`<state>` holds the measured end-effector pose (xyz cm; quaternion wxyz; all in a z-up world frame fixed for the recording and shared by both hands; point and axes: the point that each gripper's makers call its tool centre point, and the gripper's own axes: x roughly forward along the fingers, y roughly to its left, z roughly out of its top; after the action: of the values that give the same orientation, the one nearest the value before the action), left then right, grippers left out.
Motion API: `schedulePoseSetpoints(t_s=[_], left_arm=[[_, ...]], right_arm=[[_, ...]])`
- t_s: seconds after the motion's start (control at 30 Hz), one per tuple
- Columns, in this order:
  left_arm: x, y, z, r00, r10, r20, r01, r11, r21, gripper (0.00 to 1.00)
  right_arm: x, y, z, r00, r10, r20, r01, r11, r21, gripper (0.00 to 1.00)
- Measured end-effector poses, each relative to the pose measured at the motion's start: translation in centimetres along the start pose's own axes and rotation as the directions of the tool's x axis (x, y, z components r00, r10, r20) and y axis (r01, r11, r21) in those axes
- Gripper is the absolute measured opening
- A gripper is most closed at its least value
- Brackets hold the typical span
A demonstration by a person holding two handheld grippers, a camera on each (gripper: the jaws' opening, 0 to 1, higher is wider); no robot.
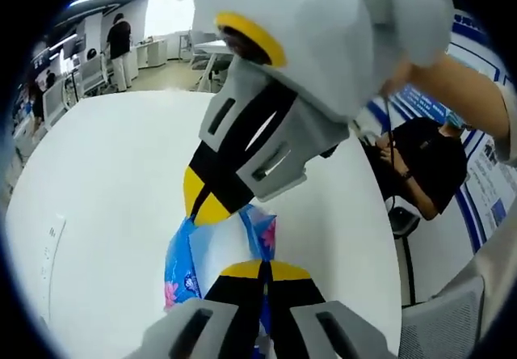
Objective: Operate the shoe box by opening the lid, removing the specified soft item, and placing it in the target area until the item is outside and the box remains undamaged.
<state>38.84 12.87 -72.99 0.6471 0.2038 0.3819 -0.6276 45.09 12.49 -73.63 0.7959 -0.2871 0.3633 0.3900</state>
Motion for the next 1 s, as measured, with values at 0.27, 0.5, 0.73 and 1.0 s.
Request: schedulePoseSetpoints(t_s=[0.27,0.5,0.73,1.0], left_arm=[[-0.3,-0.3,0.1,1.000,0.003,0.008,-0.003,1.000,-0.007,0.07],[-1.7,-0.3,0.6,0.999,0.033,0.021,-0.034,0.999,0.036,0.16],[-3.8,-0.3,0.2,0.997,0.072,0.039,-0.073,0.997,0.026,0.22],[-6.8,0.1,-0.2,0.991,0.118,0.061,-0.118,0.993,-0.002,0.28]], right_arm=[[-0.3,0.2,0.0,1.000,-0.006,-0.012,0.006,1.000,-0.009,0.00],[-1.3,0.2,0.4,1.000,-0.025,-0.006,0.025,1.000,0.017,0.08],[-2.8,0.5,0.6,0.999,-0.034,-0.010,0.034,0.998,0.049,0.17],[-4.8,0.8,1.7,0.998,-0.050,0.024,0.048,0.995,0.088,0.26]])
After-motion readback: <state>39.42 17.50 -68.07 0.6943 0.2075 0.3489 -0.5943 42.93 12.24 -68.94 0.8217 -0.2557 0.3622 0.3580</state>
